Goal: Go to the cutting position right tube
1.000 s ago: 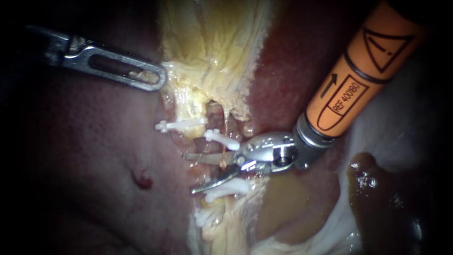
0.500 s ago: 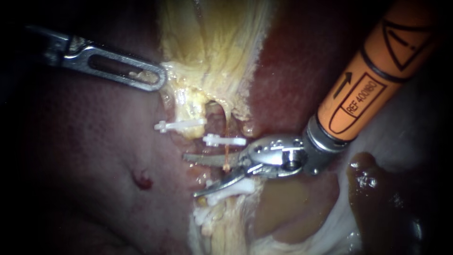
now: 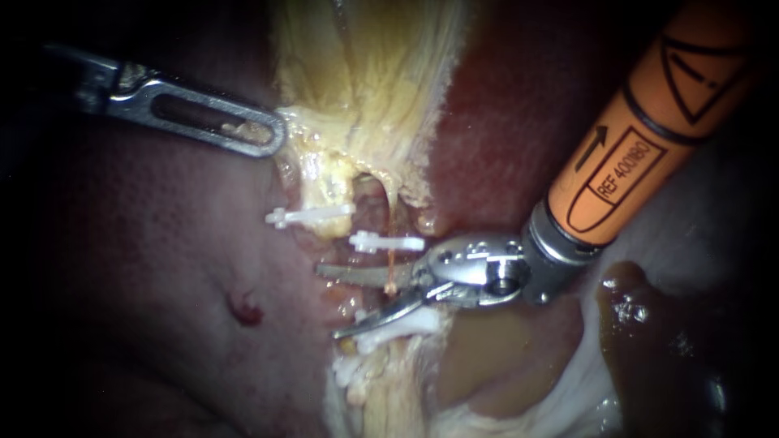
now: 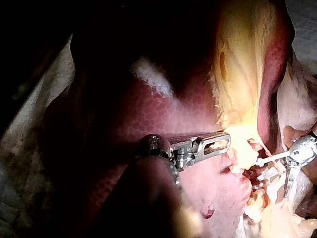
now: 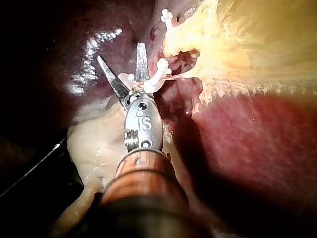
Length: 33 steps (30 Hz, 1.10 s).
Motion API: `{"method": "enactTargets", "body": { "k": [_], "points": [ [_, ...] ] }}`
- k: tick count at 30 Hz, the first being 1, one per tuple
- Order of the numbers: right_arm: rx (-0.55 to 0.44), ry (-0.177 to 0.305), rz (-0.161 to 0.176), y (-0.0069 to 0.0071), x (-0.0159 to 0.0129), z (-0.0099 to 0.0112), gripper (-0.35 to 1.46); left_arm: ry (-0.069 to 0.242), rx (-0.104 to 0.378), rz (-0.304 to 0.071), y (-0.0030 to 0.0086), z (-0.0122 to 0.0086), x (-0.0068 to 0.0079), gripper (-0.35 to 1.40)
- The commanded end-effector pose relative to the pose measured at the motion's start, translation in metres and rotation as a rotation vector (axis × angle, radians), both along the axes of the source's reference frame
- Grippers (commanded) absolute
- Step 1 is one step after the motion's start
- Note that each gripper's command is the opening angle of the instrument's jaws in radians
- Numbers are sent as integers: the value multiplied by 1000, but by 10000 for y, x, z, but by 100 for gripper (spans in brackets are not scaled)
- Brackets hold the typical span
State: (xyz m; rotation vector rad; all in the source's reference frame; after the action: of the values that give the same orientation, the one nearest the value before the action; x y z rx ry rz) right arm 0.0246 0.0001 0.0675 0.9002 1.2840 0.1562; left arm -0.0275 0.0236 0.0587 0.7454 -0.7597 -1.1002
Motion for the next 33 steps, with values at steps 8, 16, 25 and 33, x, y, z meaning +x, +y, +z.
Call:
{"method": "enactTargets", "body": {
  "k": [8,16,25,33],
  "points": [
    [6,-1,1,0,1,0,143,0,0,0,0,1,0,-35],
    [17,-6,2,0,2,-1,143,0,0,0,0,0,0,-35],
    [92,-2,-88,0,-5,17,-35,0,0,0,0,0,0,-35],
    [90,-1,-91,-3,-3,19,-35,0,0,-1,0,0,0,-35]
  ]
}}
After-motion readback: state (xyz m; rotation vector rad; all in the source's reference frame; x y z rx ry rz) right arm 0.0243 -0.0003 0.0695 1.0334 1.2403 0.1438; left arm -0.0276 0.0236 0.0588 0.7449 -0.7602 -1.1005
